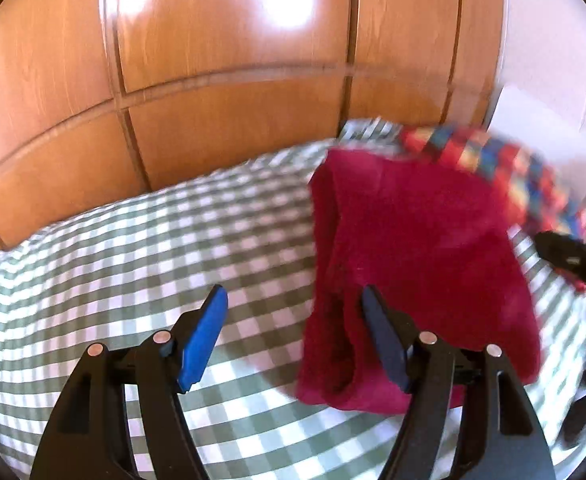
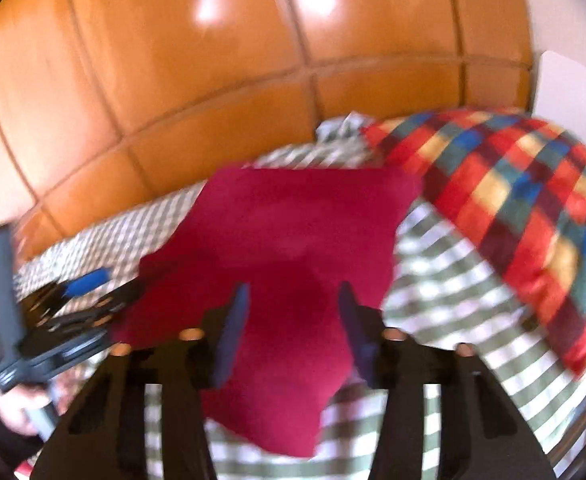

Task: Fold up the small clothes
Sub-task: 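Lower the sweater onto the bed beside the pillow and open both grippers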

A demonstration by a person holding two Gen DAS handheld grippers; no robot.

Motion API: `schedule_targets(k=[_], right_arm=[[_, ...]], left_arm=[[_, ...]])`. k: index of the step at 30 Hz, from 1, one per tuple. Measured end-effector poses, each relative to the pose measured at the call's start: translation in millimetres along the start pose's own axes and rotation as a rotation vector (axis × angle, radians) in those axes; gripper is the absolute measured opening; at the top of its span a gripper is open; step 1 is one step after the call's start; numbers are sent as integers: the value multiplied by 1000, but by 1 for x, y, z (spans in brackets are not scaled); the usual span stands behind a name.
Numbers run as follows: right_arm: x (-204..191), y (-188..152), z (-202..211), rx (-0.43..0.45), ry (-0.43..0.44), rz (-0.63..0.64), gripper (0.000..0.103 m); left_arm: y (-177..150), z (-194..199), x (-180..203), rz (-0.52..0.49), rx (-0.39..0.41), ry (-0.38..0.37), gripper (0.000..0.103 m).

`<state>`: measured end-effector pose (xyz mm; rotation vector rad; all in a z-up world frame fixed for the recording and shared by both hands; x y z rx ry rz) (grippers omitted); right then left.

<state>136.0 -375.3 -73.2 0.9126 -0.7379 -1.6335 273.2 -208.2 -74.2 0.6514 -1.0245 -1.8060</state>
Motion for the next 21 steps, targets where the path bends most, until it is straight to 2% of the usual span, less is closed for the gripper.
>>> schedule_targets(k=[2, 3, 5, 11, 13, 18, 21], right_arm=[[-8, -26, -17, -48, -68, 76, 37], [-8, -32, -21, -50, -96, 100, 37], [-9, -33, -20, -37, -127, 122, 37], [-4, -23, -3, -28, -146, 67, 39], [-5, -22, 7, -15, -159, 38, 57], [-15, -23, 30, 29, -210, 14, 73], [-19, -24, 42, 66, -274, 19, 85]], left_arm=[[-13, -24, 1, 0, -75, 21, 65], [-17, -30, -1, -1, -86, 35, 66], [-17, -29, 0, 1, -79, 38, 66], [-6, 1, -6, 71, -30, 28, 68], [-1, 16, -6, 78, -1, 32, 72], [5, 48, -6, 78, 67, 46, 81], [6, 68, -6, 67, 102, 62, 88]])
Point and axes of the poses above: each gripper's, at about its wrist camera, not at the fingertips, and z roughly against the way its jaws point, x to its right, y to its top, the point moved 7 cm from there along -z, roughly the way its jaws point, and after that the axes turned 14 degrees about x, right-handed, at the moved point
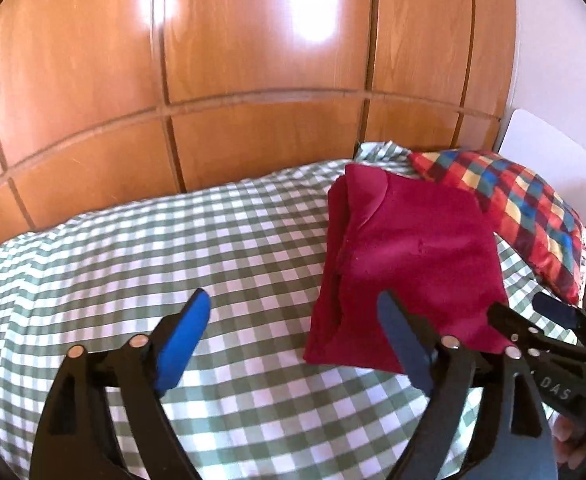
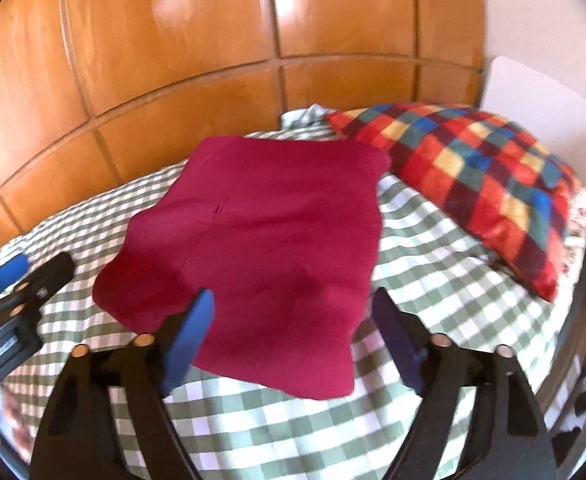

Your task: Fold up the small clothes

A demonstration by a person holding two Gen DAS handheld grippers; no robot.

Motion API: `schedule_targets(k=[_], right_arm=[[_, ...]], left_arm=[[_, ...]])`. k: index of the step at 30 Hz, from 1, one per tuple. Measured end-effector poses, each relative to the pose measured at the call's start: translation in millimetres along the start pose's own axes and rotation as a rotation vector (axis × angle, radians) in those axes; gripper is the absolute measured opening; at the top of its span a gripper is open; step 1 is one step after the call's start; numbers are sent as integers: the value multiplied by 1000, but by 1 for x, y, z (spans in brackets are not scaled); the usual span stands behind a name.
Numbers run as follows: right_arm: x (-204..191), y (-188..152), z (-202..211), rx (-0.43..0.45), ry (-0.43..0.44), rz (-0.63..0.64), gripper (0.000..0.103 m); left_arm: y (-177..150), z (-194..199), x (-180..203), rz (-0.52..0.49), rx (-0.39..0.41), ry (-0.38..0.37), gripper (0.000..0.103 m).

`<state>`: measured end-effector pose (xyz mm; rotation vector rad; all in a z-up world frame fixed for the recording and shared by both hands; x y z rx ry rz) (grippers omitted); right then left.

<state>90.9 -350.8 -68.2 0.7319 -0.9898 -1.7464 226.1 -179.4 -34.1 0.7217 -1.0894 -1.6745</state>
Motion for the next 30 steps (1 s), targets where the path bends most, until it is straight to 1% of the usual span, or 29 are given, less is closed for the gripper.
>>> schedule_targets(k=[2, 3, 4, 5, 7, 14, 17, 21, 22, 24, 30], right_arm=[[1, 0, 9, 22, -40, -14, 89], [2, 0, 12, 29, -55, -18, 93], [3, -1, 17, 39, -73, -22, 94], [3, -1, 20, 46, -82, -24, 94], [3, -2, 27, 54, -95, -29, 99], [3, -6, 47, 63, -123, -13, 99], [4, -5, 54, 74, -137, -21, 99], [4, -1, 60, 88, -157, -19, 99], [4, 1, 62, 95, -160, -21, 99], [2, 2, 65, 102, -158, -21, 99], [-7, 2, 70, 110, -129, -3, 99]], left_arm=[[2, 12, -1, -10, 22, 11, 92], [4, 18, -1, -18, 34, 22, 95], [4, 21, -2, -22, 41, 30, 99], [5, 27, -3, -24, 53, 40, 100], [6, 36, -5, -19, 63, 45, 100], [0, 56, -9, -8, 58, 79, 100], [-3, 62, -9, 11, 56, 71, 100], [-5, 69, -5, -8, 63, 82, 100], [-4, 72, -4, -10, 71, 75, 100], [-4, 74, -3, -10, 73, 64, 100], [-3, 78, -6, -5, 81, 106, 100]])
Point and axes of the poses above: each gripper's, at about its wrist camera, not at the fingertips, and z roughly against the way its jaws point, x to its right, y to its top, the point moved 7 cm from there along -z, roughly the way its jaws point, and after that the axes turned 14 degrees about x, right-handed, at the moved point
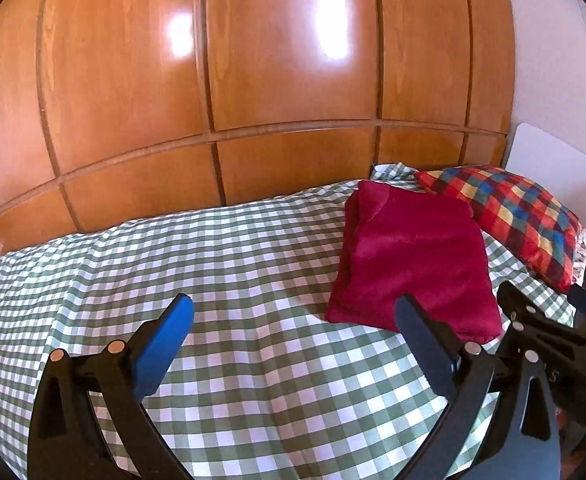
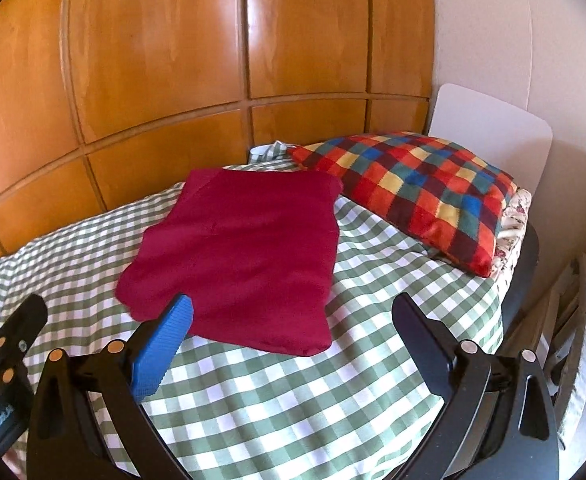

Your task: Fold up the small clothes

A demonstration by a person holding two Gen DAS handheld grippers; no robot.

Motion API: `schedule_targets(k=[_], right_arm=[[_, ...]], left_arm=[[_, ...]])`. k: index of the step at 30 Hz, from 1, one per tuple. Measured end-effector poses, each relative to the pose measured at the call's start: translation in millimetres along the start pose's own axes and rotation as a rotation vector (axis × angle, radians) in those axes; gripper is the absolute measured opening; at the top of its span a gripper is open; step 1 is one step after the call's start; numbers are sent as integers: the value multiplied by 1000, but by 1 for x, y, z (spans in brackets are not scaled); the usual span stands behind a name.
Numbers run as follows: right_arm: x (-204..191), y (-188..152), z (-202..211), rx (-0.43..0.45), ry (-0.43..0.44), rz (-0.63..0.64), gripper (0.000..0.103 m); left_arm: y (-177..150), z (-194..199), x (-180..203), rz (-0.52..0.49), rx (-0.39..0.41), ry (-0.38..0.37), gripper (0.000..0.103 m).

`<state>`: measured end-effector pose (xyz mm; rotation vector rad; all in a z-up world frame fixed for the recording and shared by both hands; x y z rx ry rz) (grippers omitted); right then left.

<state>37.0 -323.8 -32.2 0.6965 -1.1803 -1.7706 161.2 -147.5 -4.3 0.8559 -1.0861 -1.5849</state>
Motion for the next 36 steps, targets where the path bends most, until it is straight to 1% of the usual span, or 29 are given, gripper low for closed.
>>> schedule_targets(k=[4, 11, 23, 30, 32, 36], right_arm=[[-2, 1, 3, 10, 10, 4, 99], [-1, 3, 6, 34, 13, 19, 99], [-2, -1, 6, 28, 11, 15, 99], [-4, 0, 7, 31, 14, 24, 99], [-6, 0, 5, 30, 18, 31, 99], [-8, 0, 5, 27, 23, 41, 99]], left_arm=[[-2, -1, -2, 25, -13, 10, 100], [-4, -2, 2, 13, -16, 13, 100], [-4, 2, 5, 13, -13, 0, 100], [-5, 2, -2, 52, -24, -23, 100], [-4, 3, -6, 62, -5, -15, 100], [-8, 1, -10, 60, -20, -15, 100]])
Point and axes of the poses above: each gripper's, at about its wrist camera, not at the fingertips, and z roughly against the way its jaws point, x to its right, y to its top, the point moved 7 cm from there along -z, roughly the way its jaws point, and after that the axes turned 14 degrees about x, right-handed, at the moved point
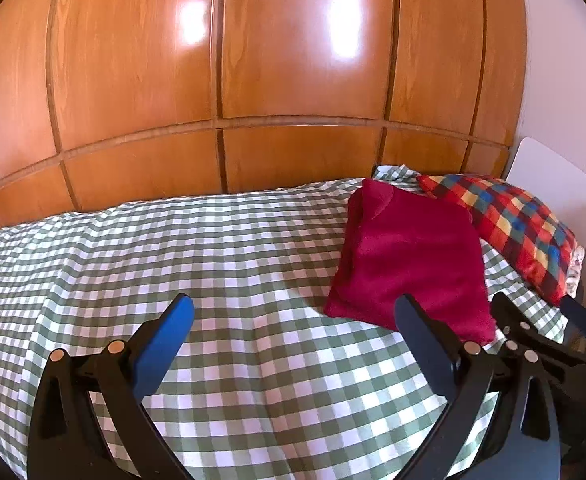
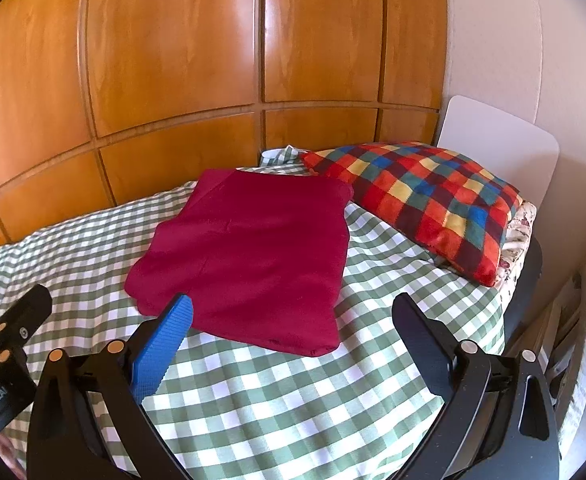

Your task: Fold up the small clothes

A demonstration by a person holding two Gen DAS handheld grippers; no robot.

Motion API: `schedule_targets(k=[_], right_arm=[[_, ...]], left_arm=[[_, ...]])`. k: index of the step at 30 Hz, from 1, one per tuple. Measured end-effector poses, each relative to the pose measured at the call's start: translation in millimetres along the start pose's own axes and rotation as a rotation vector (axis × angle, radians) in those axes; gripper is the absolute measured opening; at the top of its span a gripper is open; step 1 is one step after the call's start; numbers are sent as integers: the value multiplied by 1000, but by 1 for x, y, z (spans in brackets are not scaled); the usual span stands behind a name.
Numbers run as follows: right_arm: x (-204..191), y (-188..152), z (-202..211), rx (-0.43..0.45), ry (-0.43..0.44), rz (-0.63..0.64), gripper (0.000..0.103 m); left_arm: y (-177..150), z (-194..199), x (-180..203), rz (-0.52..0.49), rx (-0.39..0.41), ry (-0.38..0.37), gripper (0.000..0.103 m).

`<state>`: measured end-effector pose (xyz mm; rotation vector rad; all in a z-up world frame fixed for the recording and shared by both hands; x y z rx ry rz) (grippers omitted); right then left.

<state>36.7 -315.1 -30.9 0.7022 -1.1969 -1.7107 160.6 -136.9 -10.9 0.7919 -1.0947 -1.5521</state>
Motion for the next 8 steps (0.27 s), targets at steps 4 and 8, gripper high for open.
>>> schedule_targets(k=[4, 8], right_arm=[[-1, -1, -1, -3, 1, 2, 99], [0, -1, -2, -1, 3, -3, 99]], left_arm=[[-4, 0, -2, -2, -17, 3, 100], [-10, 0, -2, -1, -32, -4, 100]])
Point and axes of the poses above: each gripper's, at about its wrist camera, not at the fingertips, and z roughly against the way its jaws point, x to its right, y to its top, the point moved 7 cm from there along -z, roughly the way its jaws point, and after that the axes turned 14 degrees about x, right-handed, at the moved point
